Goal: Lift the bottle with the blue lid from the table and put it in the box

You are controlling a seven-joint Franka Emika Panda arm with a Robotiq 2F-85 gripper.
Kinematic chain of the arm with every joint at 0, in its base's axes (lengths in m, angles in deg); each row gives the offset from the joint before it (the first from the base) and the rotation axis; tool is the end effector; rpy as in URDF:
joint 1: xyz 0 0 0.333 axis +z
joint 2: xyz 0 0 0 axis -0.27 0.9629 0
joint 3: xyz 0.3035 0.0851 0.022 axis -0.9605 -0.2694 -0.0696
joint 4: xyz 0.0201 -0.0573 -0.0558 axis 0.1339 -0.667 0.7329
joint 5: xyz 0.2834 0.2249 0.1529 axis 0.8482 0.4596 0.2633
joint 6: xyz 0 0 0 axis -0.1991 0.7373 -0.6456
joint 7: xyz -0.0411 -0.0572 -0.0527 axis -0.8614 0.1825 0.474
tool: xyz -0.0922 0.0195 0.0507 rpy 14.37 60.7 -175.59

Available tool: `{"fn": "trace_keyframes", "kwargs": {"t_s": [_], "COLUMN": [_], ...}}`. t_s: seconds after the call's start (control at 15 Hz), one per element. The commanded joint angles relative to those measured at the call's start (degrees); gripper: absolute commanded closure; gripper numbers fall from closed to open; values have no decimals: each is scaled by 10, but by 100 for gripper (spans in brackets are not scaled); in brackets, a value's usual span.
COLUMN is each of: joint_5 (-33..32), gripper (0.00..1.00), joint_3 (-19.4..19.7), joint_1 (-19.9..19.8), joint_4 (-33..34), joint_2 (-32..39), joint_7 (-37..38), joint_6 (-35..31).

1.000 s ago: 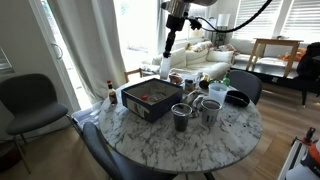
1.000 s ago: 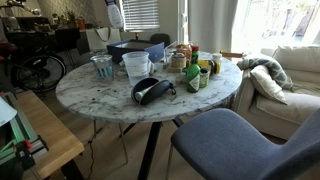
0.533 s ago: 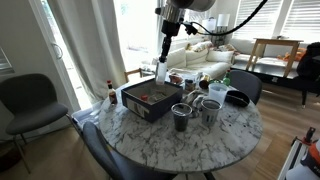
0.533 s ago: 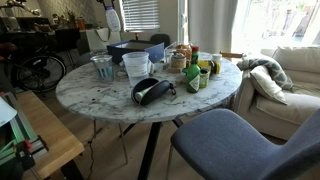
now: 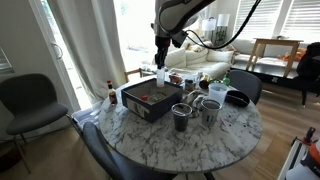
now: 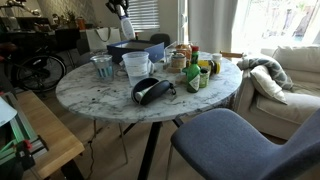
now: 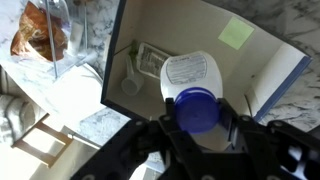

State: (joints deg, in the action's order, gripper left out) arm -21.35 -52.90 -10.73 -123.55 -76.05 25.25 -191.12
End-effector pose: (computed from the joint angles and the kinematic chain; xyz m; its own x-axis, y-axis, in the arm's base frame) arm 0.6211 0.1080 0.4540 0.8125 0.5456 0.2051 0.4936 -0.8312 0.2557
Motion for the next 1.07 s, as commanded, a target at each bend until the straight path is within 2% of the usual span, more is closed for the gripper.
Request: {"fn": "trace_keyframes", "kwargs": {"t_s": [0.0, 0.07, 0.13, 0.33, 0.4, 0.53, 0.8, 1.0], "joint_5": [21, 52, 18, 41, -9, 9, 2, 9], "gripper": [81, 81, 56, 56, 81, 81, 81, 81], "joint_3": [6, -1, 5, 5, 27, 27, 56, 83], "joint_1": [5, -5, 4, 1, 29, 35, 64, 73], "joint_4": [104, 117, 65, 104, 110, 146, 227, 296], "joint_2": [92, 101, 68, 98, 109, 146, 224, 272], "joint_7": [56, 29, 39, 37, 127, 199, 331, 385], "joint_6": [46, 41, 19, 22, 10, 0, -8, -2]}}
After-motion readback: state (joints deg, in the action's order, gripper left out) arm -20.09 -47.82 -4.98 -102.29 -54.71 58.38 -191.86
